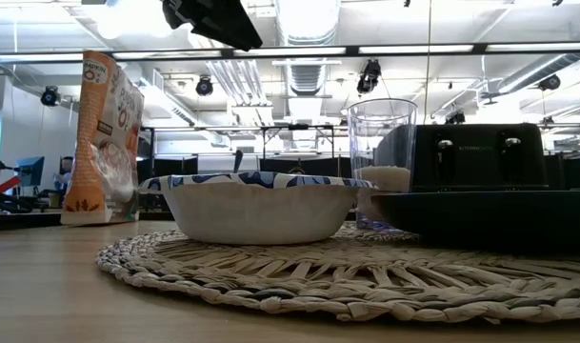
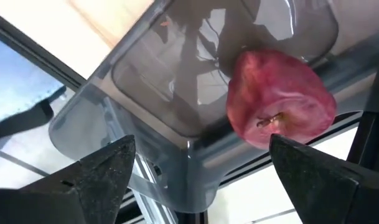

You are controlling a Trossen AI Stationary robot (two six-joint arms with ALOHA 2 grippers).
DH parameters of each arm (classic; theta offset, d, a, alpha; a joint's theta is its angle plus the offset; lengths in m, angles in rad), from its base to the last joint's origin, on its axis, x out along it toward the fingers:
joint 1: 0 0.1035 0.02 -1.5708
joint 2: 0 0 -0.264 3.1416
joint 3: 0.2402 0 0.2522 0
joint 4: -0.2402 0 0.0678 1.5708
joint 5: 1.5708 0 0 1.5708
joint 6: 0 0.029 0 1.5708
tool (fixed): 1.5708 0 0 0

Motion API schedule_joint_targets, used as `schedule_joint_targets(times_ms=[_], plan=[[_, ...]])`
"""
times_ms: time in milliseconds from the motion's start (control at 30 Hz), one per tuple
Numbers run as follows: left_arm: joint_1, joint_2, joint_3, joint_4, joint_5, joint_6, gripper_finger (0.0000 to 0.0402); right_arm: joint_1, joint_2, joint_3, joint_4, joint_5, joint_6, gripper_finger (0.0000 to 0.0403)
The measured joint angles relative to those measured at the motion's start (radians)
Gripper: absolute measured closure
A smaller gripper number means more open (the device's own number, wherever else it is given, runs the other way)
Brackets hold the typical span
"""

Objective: Arrange a breakfast setting
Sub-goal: Put the red apple to the left of the transparent glass of milk on the brown table mat

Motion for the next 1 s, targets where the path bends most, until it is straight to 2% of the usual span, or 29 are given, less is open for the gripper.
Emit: schedule_joint_targets(times_ms=[400, 700, 1000], plan=[[0.0, 0.0, 0.0, -0.008, 0.0, 0.0, 0.0243, -0.002, 0.0, -0.006, -0.01, 0.027, 0.019, 0.0044], [0.0, 0.0, 0.0, -0.007, 0.0, 0.002, 0.0243, -0.002, 0.0, -0.007, -0.195, -0.007, 0.014, 0.0044], [0.0, 0.0, 0.0, -0.007, 0.0, 0.0, 0.0243, -0.002, 0.0, -0.052, -0.179, 0.0, 0.04, 0.0044]])
